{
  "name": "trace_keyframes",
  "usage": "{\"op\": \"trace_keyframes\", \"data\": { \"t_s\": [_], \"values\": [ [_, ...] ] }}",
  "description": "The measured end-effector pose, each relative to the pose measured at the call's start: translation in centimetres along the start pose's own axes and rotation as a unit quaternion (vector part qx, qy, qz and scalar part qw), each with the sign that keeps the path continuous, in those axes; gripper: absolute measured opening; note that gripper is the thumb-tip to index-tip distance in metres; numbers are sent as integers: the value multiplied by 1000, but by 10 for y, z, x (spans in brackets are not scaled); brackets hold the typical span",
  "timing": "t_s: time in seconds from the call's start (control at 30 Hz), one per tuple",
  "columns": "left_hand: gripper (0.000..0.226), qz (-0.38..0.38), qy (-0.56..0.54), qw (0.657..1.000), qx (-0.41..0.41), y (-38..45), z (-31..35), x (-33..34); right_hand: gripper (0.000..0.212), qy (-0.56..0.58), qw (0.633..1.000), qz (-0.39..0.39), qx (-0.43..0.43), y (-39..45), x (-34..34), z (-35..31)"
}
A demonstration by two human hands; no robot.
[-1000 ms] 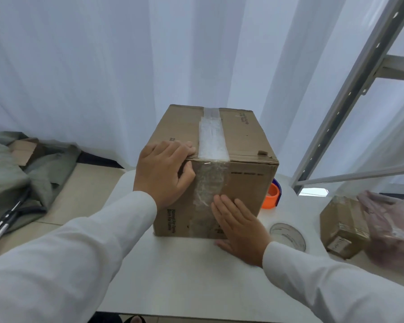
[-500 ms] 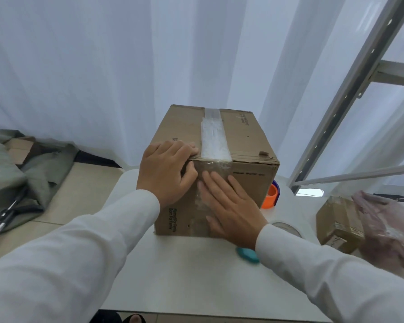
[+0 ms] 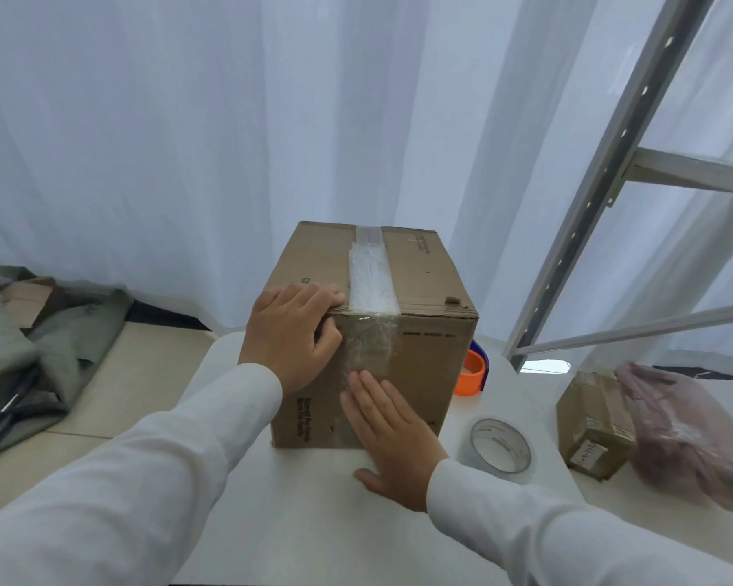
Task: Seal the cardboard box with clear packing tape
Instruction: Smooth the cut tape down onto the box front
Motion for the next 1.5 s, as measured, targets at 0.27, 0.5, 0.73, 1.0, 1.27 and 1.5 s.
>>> {"op": "trace_keyframes", "data": {
  "t_s": [0.27, 0.5, 0.73, 1.0, 1.27, 1.5],
  "values": [
    [37, 10, -22, 1000, 3, 1, 0, 0, 89, -4, 996, 82, 37, 33, -28, 13],
    [41, 11, -6, 1000, 9, 3, -3, 6, 112, -10, 1000, 19, 6, 24, 22, -2],
    [46, 33, 11, 999, 13, 3, -1, 9, 76, 45, 988, 140, -46, 15, -36, 24],
    [101, 37, 131, 987, 90, -20, 7, 36, 88, 120, 963, 192, 146, 29, -71, 72],
    [124, 42, 159, 984, 63, -20, 12, 46, 100, 55, 967, 208, 134, 31, -55, 69],
    [120, 39, 166, 983, 66, -19, 14, 45, 109, 37, 967, 205, 149, 33, -52, 65]
  ]
}}
Point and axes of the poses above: each hand's wrist, its own y-axis towards the middle knuckle, its own x-axis out of the palm, z = x × y, the point moved 3 cm from there along y, towards the middle knuckle, and after that the axes turned 7 degrees about y, right-handed, at the moved point
